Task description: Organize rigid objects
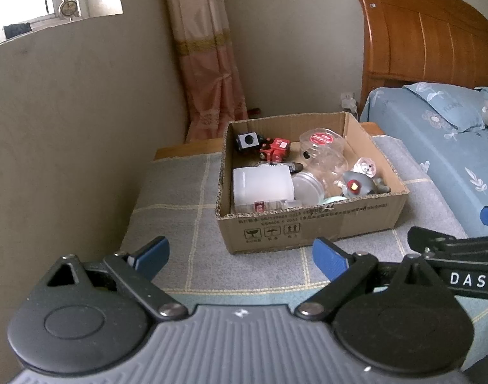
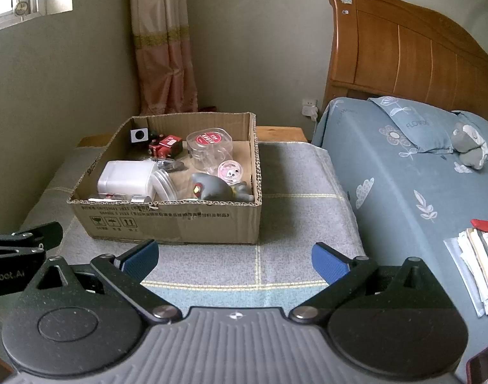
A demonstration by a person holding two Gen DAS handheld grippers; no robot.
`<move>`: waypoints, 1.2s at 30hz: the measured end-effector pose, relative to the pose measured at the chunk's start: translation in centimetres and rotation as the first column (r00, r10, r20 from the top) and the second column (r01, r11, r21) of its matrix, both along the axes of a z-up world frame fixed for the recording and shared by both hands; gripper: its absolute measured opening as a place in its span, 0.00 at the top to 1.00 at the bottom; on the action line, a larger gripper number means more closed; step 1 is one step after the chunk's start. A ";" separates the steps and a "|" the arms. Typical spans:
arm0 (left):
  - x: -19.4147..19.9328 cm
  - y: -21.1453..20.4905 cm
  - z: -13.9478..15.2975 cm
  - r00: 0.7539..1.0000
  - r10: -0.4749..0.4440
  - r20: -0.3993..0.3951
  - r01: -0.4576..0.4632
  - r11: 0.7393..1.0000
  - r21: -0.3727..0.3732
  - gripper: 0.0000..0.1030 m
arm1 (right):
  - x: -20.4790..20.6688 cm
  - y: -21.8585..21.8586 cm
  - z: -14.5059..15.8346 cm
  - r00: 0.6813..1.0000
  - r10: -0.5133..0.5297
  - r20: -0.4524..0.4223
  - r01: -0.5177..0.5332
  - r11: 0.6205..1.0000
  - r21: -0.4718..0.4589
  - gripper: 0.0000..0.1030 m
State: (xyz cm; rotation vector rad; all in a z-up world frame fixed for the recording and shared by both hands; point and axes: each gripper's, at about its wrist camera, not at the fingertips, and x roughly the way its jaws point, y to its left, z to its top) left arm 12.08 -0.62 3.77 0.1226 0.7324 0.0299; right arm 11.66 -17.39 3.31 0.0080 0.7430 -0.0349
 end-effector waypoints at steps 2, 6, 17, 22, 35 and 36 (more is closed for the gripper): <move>0.0 0.0 0.0 1.000 0.000 -0.002 0.000 1.000 0.001 0.07 | 0.0 0.0 0.0 1.000 -0.001 0.000 0.001 1.000 0.000 0.00; -0.2 0.0 0.1 1.000 0.004 -0.002 -0.004 1.000 0.003 0.07 | -0.1 0.0 0.0 1.000 -0.003 -0.001 0.003 1.000 0.000 0.00; -0.2 -0.1 0.1 1.000 0.004 -0.002 -0.004 1.000 0.005 0.07 | -0.1 0.0 0.0 1.000 -0.003 0.003 0.003 1.000 0.001 0.00; -0.3 -0.1 0.1 1.000 0.005 -0.002 -0.005 1.000 0.005 0.07 | -0.1 0.0 0.0 1.000 -0.001 0.002 0.001 1.000 0.000 0.00; -0.5 -0.2 0.1 1.000 0.010 -0.005 -0.010 1.000 0.013 0.07 | -0.1 -0.1 0.0 1.000 -0.002 0.002 0.002 1.000 -0.001 0.00; -0.4 -0.2 0.1 1.000 0.011 -0.005 -0.011 1.000 0.014 0.07 | -0.1 -0.1 0.0 1.000 -0.002 0.002 0.002 1.000 -0.001 0.00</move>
